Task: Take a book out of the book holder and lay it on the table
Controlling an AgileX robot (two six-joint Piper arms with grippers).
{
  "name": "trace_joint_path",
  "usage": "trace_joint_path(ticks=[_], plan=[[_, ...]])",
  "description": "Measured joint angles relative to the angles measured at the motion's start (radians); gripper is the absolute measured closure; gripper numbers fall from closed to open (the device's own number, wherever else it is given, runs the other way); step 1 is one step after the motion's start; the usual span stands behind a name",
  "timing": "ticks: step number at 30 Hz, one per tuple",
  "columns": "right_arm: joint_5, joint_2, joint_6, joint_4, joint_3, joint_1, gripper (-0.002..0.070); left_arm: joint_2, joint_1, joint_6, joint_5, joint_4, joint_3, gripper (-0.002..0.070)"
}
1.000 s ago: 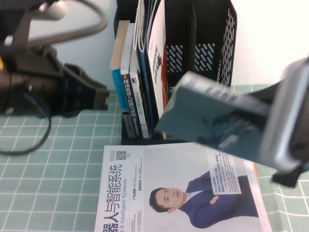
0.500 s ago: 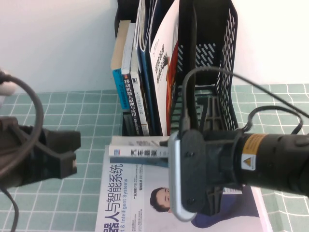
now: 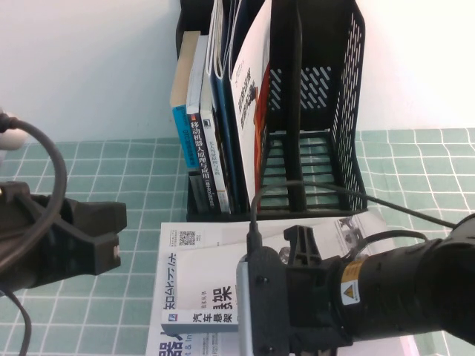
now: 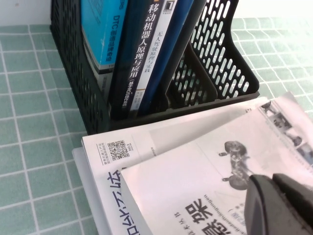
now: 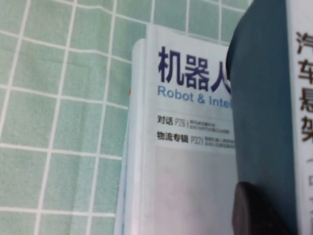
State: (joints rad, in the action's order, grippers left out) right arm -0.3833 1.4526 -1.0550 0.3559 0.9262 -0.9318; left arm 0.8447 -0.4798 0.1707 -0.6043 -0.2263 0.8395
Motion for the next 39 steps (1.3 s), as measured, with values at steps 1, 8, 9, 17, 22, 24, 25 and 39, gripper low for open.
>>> trace_joint_path(ticks=[1,8,9,17,22,24,25,39], plan=[[0.002,0.011,0.000,0.004,0.000,0.000,0.0543,0.000,0.000,0.000,0.000,0.000,0.000,0.0678],[0.117,0.096,-0.033,0.010,0.000,0.000,0.0542,0.000,0.000,0.001,0.001,-0.002,-0.002,0.0678],[0.131,0.107,-0.037,0.012,0.000,0.000,0.0542,0.000,0.000,0.001,0.001,-0.002,-0.002,0.0678],[0.169,0.138,-0.043,0.037,0.000,0.000,0.0512,0.000,0.000,0.001,0.001,-0.002,-0.002,0.0678],[0.110,0.140,-0.044,0.106,0.000,0.000,0.0249,0.000,0.000,0.001,0.001,-0.002,-0.002,0.0678],[0.055,0.136,-0.047,0.124,0.000,0.000,0.0188,0.000,0.000,0.001,0.001,-0.002,-0.002,0.0678],[0.023,0.131,-0.049,0.137,0.000,0.000,0.0171,0.000,0.000,0.001,0.001,-0.002,-0.002,0.0677],[0.011,-0.183,-0.087,-0.047,0.080,0.006,0.0557,0.000,0.000,-0.006,0.050,-0.006,-0.002,0.0678]])
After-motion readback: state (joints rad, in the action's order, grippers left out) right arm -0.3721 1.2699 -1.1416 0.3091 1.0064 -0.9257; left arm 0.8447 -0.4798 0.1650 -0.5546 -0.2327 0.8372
